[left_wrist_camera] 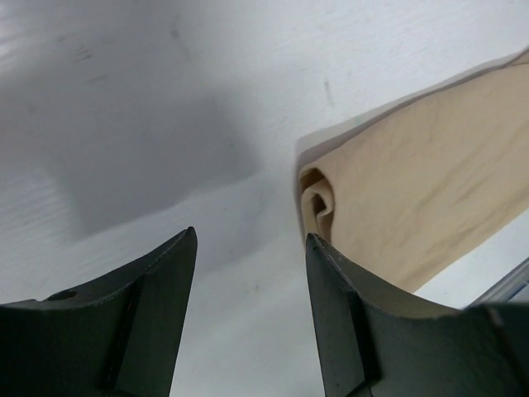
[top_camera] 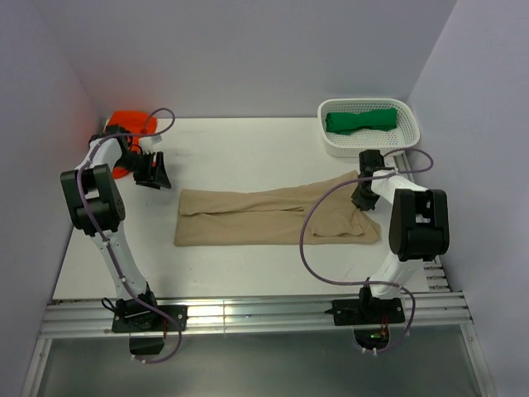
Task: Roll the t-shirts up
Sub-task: Fold the tshirt, then roll the tshirt
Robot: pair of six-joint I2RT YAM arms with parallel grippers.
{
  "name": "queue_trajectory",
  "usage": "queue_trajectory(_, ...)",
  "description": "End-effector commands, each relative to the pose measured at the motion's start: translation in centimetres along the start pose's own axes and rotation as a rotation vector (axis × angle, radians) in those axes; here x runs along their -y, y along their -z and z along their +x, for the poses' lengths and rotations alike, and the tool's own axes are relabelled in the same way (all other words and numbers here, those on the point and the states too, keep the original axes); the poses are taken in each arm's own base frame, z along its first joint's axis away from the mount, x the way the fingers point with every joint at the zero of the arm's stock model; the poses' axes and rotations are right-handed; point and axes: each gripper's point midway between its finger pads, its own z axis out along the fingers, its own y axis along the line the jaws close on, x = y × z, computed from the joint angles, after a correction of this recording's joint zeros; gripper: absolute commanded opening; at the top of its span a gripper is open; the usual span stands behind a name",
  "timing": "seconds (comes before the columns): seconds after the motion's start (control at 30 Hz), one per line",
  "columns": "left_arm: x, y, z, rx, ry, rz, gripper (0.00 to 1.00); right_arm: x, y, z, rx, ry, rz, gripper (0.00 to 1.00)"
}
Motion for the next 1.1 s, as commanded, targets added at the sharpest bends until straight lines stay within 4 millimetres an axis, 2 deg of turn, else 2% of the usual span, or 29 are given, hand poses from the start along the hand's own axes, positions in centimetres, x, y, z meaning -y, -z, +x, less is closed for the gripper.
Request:
queue_trajectory(0.0, 2.0, -0.1, -1.6, 0.043, -0.011, 0.078, 0.61, 1.6, -0.2, -0.7, -0.006, 0.037, 0.079, 0.3)
queue_trajectory(0.03, 2.4, -0.2, -1.8, 0.045, -0.015, 0.096, 0.61, 1.5, 0.0, -0.7, -0.005, 0.036, 0.071, 0.39)
queue_trajectory(0.1, 3.1, -0.4, -2.1, 0.057, -0.012, 0.144, 0.62, 1.3, 0.7, -0.5, 0.001, 0.024, 0.045, 0.45)
queue_trajectory(0.13, 3.2, -0.5, -2.2, 0.061, -0.007, 0.157, 0.62, 1.1, 1.7, -0.8, 0.025, 0.019, 0.027, 0.51)
queue_trajectory(0.2, 3.6, -0.7, -2.4, 0.066, -0.001, 0.182, 0.63, 1.0, 2.8, -0.2, 0.029, 0.008, 0.006, 0.53)
queue_trajectory(0.23, 3.6, -0.7, -2.5, 0.068, -0.003, 0.184, 0.62, 0.6, 4.1, -0.5, 0.059, -0.001, -0.031, 0.53)
queue_trajectory(0.3, 4.1, -1.1, -2.3, 0.059, -0.005, 0.203, 0.61, -0.2, 5.2, 0.5, 0.064, -0.005, -0.069, 0.53)
queue_trajectory(0.33, 4.4, -1.2, -2.3, 0.057, -0.012, 0.209, 0.61, -0.9, 6.6, 0.6, 0.093, 0.001, -0.099, 0.53)
queue_trajectory(0.43, 4.9, -1.4, -1.9, 0.049, -0.014, 0.225, 0.59, -3.7, 8.8, 2.6, 0.101, 0.034, -0.168, 0.53)
queue_trajectory(0.47, 5.2, -1.4, -1.8, 0.049, -0.017, 0.227, 0.58, -5.8, 10.0, 4.0, 0.102, 0.06, -0.221, 0.53)
queue_trajectory(0.57, 5.7, -1.5, -1.5, 0.041, -0.027, 0.234, 0.53, -9.6, 11.9, 6.2, 0.094, 0.089, -0.296, 0.51)
queue_trajectory(0.6, 5.8, -1.7, -1.2, 0.033, -0.028, 0.232, 0.52, -12.0, 13.7, 7.6, 0.095, 0.138, -0.355, 0.5)
queue_trajectory(0.67, 5.8, -2.0, -0.8, 0.014, -0.03, 0.213, 0.51, -14.7, 15.1, 9.3, 0.089, 0.154, -0.404, 0.49)
queue_trajectory(0.7, 5.8, -2.3, -0.6, 0.006, -0.026, 0.21, 0.51, -17.1, 16.4, 11.2, 0.08, 0.209, -0.446, 0.48)
queue_trajectory(0.77, 5.7, -2.5, -0.1, -0.004, -0.023, 0.199, 0.5, -19.4, 17.9, 12.9, 0.077, 0.238, -0.479, 0.47)
queue_trajectory(0.8, 5.7, -2.5, 0.0, -0.008, -0.022, 0.196, 0.5, -21.8, 19.2, 14.7, 0.071, 0.284, -0.514, 0.47)
queue_trajectory(0.87, 5.9, -2.7, 0.4, -0.02, -0.024, 0.198, 0.5, -24.3, 20.6, 16.7, 0.058, 0.317, -0.556, 0.47)
queue_trajectory(0.9, 6.1, -2.8, 0.4, -0.022, -0.028, 0.199, 0.5, -26.6, 21.5, 17.7, 0.051, 0.335, -0.588, 0.46)
queue_trajectory(0.93, 6.3, -2.7, 0.4, -0.021, -0.034, 0.198, 0.5, -27.8, 22.2, 19.9, 0.036, 0.38, -0.61, 0.46)
queue_trajectory(0.97, 6.3, -2.8, 0.6, -0.024, -0.033, 0.196, 0.5, -29.8, 24.2, 20.4, 0.036, 0.389, -0.66, 0.46)
queue_trajectory(1.0, 6.4, -2.8, 0.6, -0.025, -0.036, 0.195, 0.51, -30.7, 24.6, 21.4, 0.029, 0.41, -0.668, 0.46)
queue_trajectory(1.03, 6.5, -2.9, 0.6, -0.026, -0.04, 0.194, 0.51, -31.6, 23.1, 24.0, 0.007, 0.464, -0.637, 0.46)
queue_trajectory(1.07, 6.6, -2.9, 0.7, -0.031, -0.04, 0.195, 0.51, -33.1, 24.6, 24.3, 0.008, 0.467, -0.67, 0.45)
